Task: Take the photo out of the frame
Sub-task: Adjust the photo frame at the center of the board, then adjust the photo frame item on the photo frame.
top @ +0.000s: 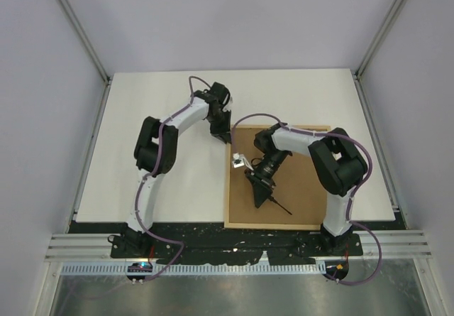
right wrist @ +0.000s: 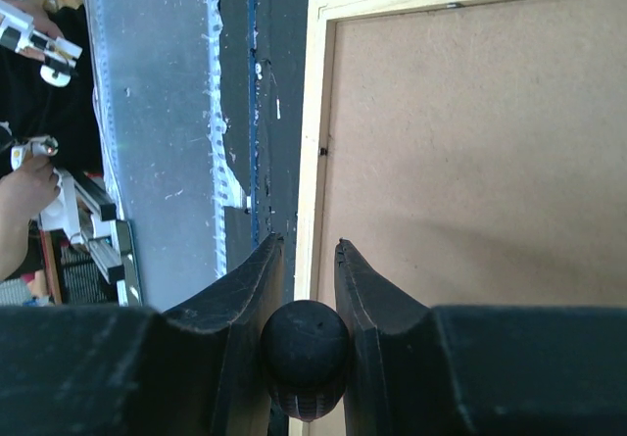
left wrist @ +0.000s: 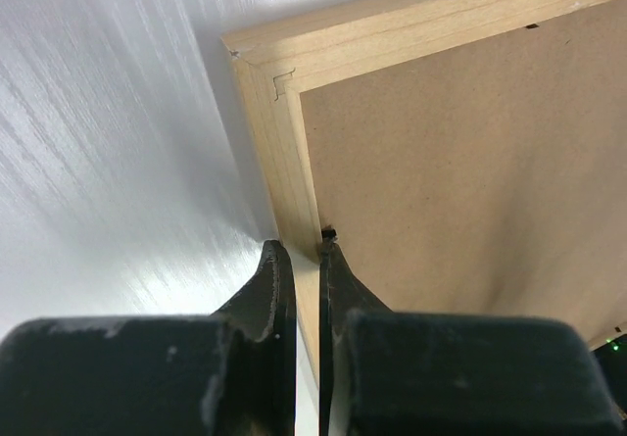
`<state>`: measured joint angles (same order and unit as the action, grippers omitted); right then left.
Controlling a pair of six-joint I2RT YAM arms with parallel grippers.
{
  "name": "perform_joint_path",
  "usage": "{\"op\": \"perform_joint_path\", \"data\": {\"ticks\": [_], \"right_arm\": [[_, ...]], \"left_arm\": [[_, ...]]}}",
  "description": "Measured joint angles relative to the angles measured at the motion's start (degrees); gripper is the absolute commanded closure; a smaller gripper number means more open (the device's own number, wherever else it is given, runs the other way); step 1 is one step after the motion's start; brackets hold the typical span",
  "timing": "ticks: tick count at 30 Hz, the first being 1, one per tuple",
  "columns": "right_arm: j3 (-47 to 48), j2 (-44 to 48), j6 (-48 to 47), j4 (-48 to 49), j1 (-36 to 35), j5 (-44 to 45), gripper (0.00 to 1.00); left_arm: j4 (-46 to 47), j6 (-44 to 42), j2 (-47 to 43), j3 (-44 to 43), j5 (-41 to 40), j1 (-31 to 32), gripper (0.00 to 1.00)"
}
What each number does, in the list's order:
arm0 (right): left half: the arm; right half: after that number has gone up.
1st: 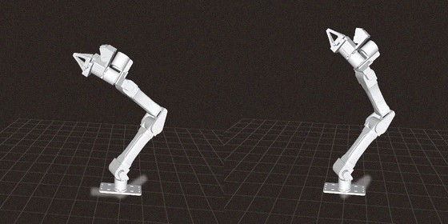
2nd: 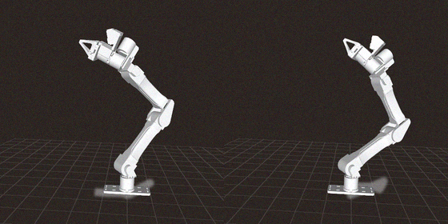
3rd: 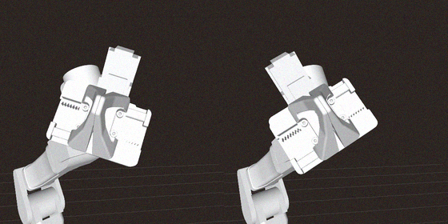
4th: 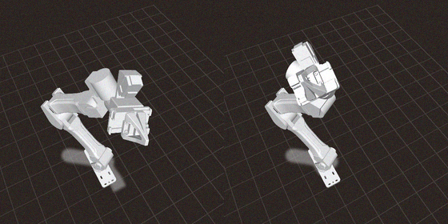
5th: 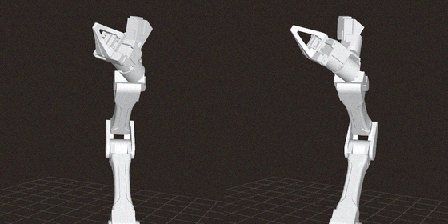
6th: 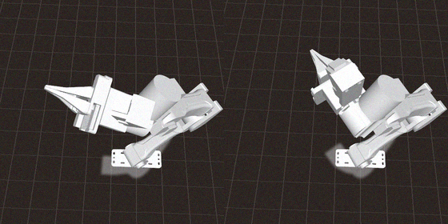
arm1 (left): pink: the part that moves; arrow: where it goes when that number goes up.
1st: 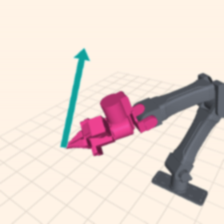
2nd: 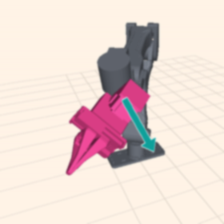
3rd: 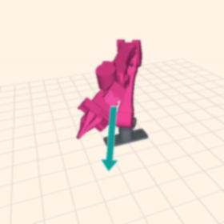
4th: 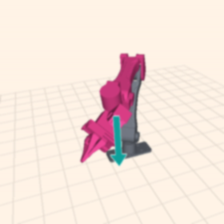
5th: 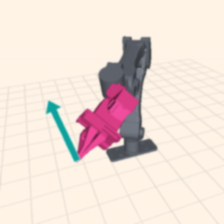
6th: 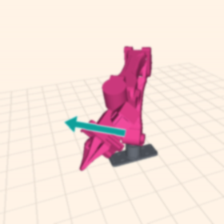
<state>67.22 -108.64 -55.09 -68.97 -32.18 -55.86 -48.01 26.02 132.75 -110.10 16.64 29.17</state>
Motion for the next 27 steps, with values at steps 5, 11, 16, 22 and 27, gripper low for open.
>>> {"op": "perform_joint_path", "data": {"ticks": [5, 11, 16, 22, 27], "right_arm": [[0.0, -2.14, 0.46, 0.98, -3.34, 0.17, 0.92], [0.0, -3.15, 1.31, 1.64, -6.34, 0.26, 0.92], [0.09, -3.15, 1.81, 1.97, -5.79, 0.24, 0.92], [0.07, -3.15, 2.49, 2.6, -4.74, 0.26, 0.92], [-0.04, -2.82, 2.75, 2.89, -4.72, 0.24, 0.92]], "left_arm": [[1.03, 0.57, -2.36, 3.96, 0.07, -0.07, 1.0], [0.57, 0.63, -3.17, 5.05, -0.76, 0.11, 0.75], [-3.67, -0.74, -2.12, 0.11, -1.25, 0.72, 0.65], [-5.07, -2.03, 0.63, -8.33, -2.38, 3.61, 0.64], [-7.17, -2.93, 3.23, -8.66, -5.2, 5.2, 0.64]]}}
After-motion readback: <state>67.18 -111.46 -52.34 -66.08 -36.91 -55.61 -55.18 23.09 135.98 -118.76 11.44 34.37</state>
